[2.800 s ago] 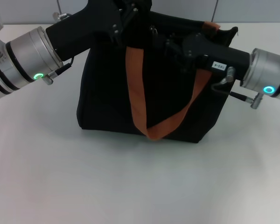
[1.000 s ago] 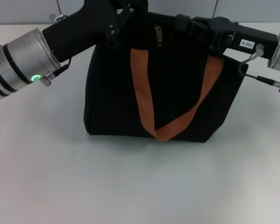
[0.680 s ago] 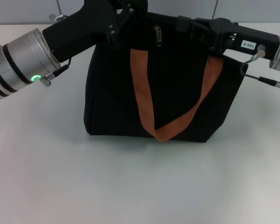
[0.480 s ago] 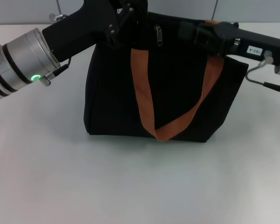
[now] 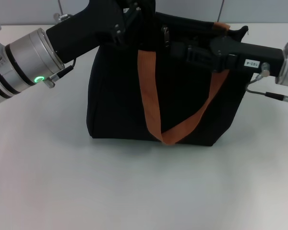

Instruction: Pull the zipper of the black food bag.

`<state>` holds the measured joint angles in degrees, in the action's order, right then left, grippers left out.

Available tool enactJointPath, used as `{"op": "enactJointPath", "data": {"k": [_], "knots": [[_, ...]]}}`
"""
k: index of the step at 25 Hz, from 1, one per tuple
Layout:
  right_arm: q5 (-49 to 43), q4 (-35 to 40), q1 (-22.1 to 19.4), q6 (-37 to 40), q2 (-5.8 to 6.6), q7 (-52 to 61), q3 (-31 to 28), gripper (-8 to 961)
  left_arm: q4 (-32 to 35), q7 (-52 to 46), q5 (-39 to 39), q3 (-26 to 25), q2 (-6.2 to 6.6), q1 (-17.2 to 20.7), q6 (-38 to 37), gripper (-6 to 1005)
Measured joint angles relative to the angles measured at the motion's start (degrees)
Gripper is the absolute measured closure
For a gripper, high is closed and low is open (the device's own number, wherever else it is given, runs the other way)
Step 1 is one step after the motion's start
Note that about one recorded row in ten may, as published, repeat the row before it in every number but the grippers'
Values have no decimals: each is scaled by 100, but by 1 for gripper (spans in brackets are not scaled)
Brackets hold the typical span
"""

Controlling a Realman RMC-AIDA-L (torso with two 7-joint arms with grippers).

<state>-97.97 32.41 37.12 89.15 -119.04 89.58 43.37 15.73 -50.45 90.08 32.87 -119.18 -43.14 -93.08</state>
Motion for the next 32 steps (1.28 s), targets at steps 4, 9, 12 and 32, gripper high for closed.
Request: {"op": "enactJointPath", "data": {"k": [4, 9, 12, 32], "knots": [[42, -23, 57, -167, -21, -10, 121, 639, -4, 0, 0, 3, 0, -4, -25, 984], [56, -80, 165, -214, -34, -46, 140, 640, -16, 0, 0, 1, 0, -11, -52, 983], [59, -101, 215, -208, -39, -53, 143, 640, -72, 33, 0, 0, 0, -12, -65, 983], [54, -21, 185, -376, -17, 215, 241, 956, -83, 70, -1, -20, 0, 27, -116, 982]]}}
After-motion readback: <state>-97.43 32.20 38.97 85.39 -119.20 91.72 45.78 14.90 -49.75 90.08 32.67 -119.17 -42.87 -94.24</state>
